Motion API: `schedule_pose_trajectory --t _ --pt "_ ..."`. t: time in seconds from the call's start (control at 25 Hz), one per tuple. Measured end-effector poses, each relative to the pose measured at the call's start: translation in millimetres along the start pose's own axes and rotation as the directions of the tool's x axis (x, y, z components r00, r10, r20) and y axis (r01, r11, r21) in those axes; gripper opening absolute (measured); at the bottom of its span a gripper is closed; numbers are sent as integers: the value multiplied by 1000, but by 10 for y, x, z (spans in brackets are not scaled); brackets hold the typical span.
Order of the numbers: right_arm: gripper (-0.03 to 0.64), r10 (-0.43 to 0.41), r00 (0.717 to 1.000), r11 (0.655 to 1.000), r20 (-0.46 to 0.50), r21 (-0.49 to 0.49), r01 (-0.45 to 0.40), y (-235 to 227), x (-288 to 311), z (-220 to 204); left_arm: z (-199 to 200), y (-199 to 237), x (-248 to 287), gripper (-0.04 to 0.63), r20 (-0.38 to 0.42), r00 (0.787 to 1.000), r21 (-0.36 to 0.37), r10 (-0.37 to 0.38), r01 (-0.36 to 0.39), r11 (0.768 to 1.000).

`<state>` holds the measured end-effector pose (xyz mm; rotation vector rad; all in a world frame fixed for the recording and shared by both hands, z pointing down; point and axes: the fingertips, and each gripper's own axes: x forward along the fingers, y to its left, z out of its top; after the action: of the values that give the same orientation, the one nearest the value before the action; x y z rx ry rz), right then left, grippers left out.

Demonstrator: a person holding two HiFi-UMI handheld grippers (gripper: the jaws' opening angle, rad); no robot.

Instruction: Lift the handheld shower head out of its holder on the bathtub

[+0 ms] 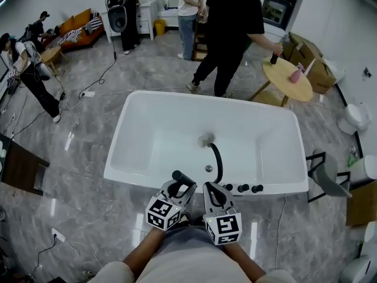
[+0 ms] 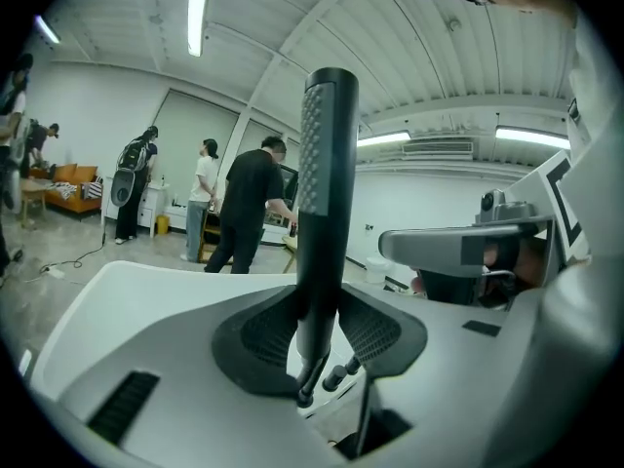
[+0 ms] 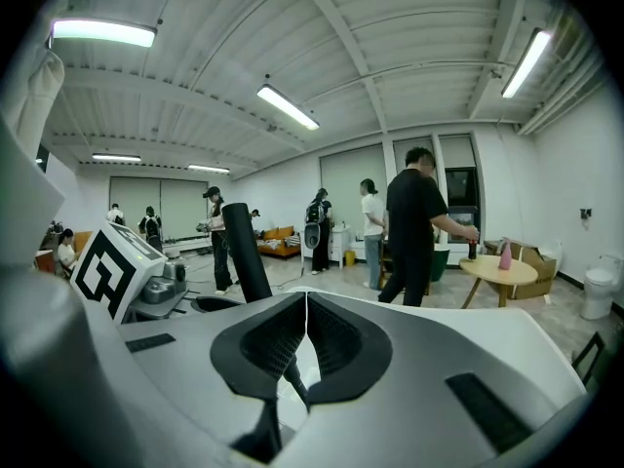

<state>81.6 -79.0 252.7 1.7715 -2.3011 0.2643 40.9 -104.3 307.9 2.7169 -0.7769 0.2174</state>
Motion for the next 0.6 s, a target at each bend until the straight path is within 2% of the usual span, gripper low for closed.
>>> schedule_pose_trajectory --t 0.28,0.6 --pt "20 8 1000 1000 -27 8 -8 68 -33 -99 -75 57 -56 137 -21 1000 21 21 -20 1000" --pt "20 -6 999 999 -31 31 7 -21 -40 -166 -117 77 9 137 -29 1000 -13 12 -12 1000"
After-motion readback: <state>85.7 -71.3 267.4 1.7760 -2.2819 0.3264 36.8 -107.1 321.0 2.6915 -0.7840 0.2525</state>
